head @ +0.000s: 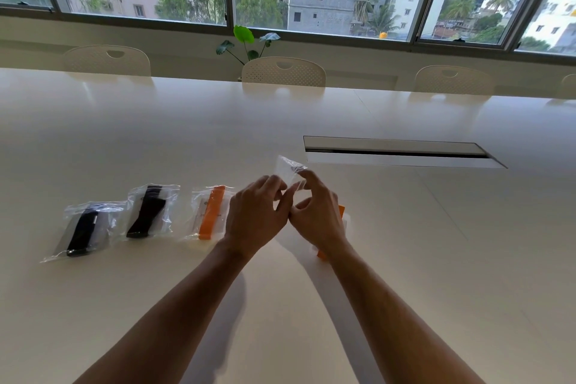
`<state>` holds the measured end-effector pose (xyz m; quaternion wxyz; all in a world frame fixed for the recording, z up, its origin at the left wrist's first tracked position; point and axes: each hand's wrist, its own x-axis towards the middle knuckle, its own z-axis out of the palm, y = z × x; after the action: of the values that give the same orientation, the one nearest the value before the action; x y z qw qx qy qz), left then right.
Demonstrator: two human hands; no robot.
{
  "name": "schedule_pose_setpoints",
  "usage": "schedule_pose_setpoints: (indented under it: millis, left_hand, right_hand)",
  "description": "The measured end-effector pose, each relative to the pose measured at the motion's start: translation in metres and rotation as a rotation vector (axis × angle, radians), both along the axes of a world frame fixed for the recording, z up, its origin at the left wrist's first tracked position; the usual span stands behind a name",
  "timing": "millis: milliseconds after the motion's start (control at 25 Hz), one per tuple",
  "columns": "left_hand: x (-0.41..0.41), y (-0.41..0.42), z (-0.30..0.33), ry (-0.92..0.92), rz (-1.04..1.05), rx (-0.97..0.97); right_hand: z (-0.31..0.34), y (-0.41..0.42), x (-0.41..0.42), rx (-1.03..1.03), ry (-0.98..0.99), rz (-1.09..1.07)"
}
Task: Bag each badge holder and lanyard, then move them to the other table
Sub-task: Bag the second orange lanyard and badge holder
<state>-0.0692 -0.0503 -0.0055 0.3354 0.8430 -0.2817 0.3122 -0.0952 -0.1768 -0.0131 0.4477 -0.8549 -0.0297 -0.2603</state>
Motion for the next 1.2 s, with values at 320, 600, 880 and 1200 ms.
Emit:
schedule_pose_setpoints:
  millis: [320,600,880,1200]
  left_hand:
    - [0.028,0.024,-0.007,0.174,-0.319,0.387]
    - [0.026,0.019,0.001,0.126,-0.335,0.340]
    - [0.021,0.019,-0.002,0.167,-0.284,0.311]
    - [0.018,0.019,-0.005,0.237,-0.279,0.351]
  right_hand:
    - [0.009,-0.024,-0.003,-0.049,0.144,0.186]
    - [0.012,-0.045,-0.006,-0.071,0.163,0.340]
    - [0.007,-0.083,-0.001,0.059,0.169,-0.175]
    - [-0.010,-0.102,0.006,-0.033,0.674,-0.020]
